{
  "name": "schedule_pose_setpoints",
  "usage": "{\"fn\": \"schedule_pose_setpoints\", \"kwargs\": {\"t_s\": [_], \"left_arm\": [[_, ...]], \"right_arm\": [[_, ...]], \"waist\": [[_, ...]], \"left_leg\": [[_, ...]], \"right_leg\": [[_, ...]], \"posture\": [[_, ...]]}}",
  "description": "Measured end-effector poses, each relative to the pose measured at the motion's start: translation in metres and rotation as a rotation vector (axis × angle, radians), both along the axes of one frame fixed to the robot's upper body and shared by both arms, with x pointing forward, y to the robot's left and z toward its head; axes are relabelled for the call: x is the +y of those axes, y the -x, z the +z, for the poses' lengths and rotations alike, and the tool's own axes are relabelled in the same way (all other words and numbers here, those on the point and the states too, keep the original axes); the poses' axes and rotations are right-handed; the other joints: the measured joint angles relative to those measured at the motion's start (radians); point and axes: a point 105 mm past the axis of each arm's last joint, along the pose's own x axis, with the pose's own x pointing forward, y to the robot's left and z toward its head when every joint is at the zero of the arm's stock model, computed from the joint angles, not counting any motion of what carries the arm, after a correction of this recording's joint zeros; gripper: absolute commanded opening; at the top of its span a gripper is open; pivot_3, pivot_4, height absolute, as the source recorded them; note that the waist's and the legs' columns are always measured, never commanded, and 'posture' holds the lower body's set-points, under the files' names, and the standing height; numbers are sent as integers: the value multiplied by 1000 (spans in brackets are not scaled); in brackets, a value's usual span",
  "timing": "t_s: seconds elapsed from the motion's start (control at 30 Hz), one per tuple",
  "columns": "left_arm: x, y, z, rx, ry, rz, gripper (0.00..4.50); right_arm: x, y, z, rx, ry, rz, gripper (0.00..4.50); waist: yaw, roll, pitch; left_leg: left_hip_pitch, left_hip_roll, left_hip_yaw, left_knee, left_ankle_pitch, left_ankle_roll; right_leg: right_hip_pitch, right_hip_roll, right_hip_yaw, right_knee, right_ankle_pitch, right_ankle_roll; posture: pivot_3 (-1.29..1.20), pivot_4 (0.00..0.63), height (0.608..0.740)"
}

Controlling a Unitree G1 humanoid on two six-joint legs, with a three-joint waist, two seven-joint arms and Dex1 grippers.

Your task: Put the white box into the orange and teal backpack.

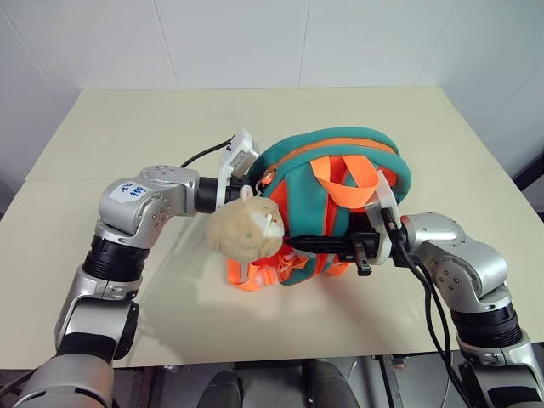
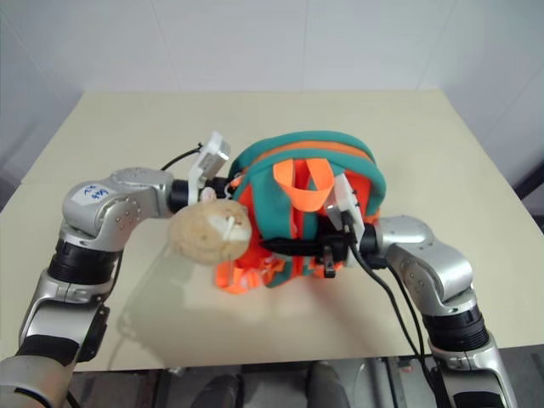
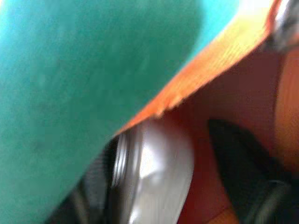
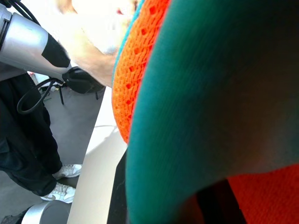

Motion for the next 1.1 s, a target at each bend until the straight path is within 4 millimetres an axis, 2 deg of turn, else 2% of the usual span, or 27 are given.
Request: {"fn": "schedule_pose_setpoints", "kwargs": {"t_s": [0.03, 0.33, 0.5, 0.63, 0.73, 1.1], "left_arm": [[2, 0, 2, -7, -9, 6, 4500], [25, 16, 17, -108, -142, 10, 4500], [43, 24, 29, -148, -145, 21, 4500], [56, 24, 24, -130, -131, 49, 4500], [63, 22, 29, -143, -100, 83, 4500], [74, 22, 24, -176, -140, 128, 4500]], "right_arm": [[0, 0, 0, -1, 0, 0, 526], [1, 0, 0, -8, 1, -3, 526], [2, 0, 0, -11, -4, -4, 526], [2, -1, 0, -11, -4, -7, 526], [2, -2, -1, -15, 0, -11, 526], [1, -2, -2, -16, 2, -17, 526]], "waist": [[-1, 0, 0], [0, 0, 0], [-2, 0, 0], [-1, 0, 0], [4, 0, 0], [2, 0, 0]], "left_leg": [[0, 0, 0, 0, 0, 0], [-1, 0, 0, -1, 0, 0], [0, 0, 0, -1, -1, 1], [0, 0, 0, 0, -1, 2], [0, 0, 0, 0, -1, 2], [0, 0, 0, 0, -1, 2]], "right_leg": [[0, 0, 0, 0, 0, 0], [0, 0, 0, -1, 0, 0], [0, 0, 0, -1, 0, 0], [0, 0, 0, 0, 0, 0], [0, 0, 0, 0, 0, 0], [0, 0, 0, 1, 0, 0]], "posture": [[0, 150, 740], [0, 150, 740], [0, 150, 740], [0, 150, 740], [0, 150, 740], [0, 150, 740]]}}
